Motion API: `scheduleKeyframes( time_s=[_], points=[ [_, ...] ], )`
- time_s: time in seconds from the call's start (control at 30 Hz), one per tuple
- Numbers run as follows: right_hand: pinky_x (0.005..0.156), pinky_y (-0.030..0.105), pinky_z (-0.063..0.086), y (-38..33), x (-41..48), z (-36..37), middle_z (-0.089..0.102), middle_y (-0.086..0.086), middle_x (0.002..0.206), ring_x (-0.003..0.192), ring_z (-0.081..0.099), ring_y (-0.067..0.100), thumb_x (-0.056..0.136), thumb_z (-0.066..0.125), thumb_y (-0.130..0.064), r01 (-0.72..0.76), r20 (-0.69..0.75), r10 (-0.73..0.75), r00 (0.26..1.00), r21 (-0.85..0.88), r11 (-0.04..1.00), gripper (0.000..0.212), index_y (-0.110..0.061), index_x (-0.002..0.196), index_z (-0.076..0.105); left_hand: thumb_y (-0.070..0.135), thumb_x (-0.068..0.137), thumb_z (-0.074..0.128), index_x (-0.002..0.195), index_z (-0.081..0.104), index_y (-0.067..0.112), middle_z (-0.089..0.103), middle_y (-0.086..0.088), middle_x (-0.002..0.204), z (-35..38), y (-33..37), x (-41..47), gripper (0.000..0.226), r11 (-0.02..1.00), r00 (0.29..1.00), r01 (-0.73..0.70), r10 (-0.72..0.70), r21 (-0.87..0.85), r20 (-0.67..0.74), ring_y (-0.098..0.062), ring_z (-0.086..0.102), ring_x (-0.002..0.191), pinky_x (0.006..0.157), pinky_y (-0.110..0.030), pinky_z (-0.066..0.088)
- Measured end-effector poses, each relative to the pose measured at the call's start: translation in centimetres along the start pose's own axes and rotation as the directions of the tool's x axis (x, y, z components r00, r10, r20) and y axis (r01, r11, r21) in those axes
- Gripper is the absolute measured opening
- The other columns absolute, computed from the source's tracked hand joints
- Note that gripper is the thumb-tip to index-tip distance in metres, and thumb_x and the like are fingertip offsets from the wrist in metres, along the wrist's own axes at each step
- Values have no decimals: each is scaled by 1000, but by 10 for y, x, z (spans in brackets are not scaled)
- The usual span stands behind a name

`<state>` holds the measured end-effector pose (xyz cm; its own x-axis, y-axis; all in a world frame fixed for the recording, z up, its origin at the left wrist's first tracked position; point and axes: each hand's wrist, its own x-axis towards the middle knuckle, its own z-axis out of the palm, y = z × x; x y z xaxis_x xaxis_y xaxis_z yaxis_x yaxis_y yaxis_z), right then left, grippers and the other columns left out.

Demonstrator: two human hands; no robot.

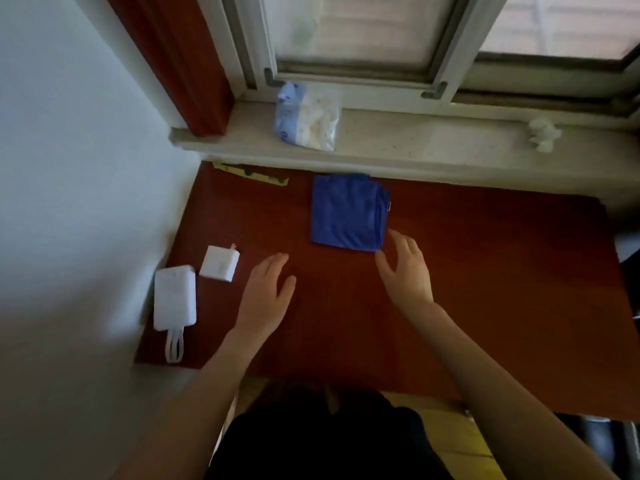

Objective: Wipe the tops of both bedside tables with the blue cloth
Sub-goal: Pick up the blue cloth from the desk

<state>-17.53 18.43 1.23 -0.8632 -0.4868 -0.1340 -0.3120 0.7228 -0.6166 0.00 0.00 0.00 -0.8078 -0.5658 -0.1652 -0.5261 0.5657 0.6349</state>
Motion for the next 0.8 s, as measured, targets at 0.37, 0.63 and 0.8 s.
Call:
scheduleKeyframes(
  time_s=[0.37, 0.63, 0.8],
  points=[
    [95, 46, 46, -16, 105, 57, 41, 16, 142, 127, 42, 35, 84, 46, -69, -431, -74, 426, 902, -229, 873, 90, -7, 147, 26, 35, 95, 51, 147, 36, 12, 32, -14, 155, 12, -37, 140, 58, 951, 988, -143, 124, 274, 87, -31, 25, 146, 116, -40, 22],
    [59, 31, 49, -36, 124, 73, 56, 12, 102, 91, 64, 31, 83, 69, -42, -637, 31, 639, 769, 126, 761, 58, 1, 115, 47, 34, 91, 56, 145, 38, 8, 34, -17, 154, 21, -58, 152, 63, 892, 966, -239, 180, 384, 184, -34, 27, 145, 116, -49, 30],
    [63, 31, 49, -42, 124, 66, 56, -2, 79, 68, 55, 13, 79, 76, -26, -699, 243, 699, 673, 518, 493, 31, -11, 91, 51, 34, 91, 58, 144, 40, 9, 36, -17, 153, 19, -60, 152, 62, 898, 965, -243, 183, 367, 189, -33, 28, 145, 116, -49, 30]
  ],
)
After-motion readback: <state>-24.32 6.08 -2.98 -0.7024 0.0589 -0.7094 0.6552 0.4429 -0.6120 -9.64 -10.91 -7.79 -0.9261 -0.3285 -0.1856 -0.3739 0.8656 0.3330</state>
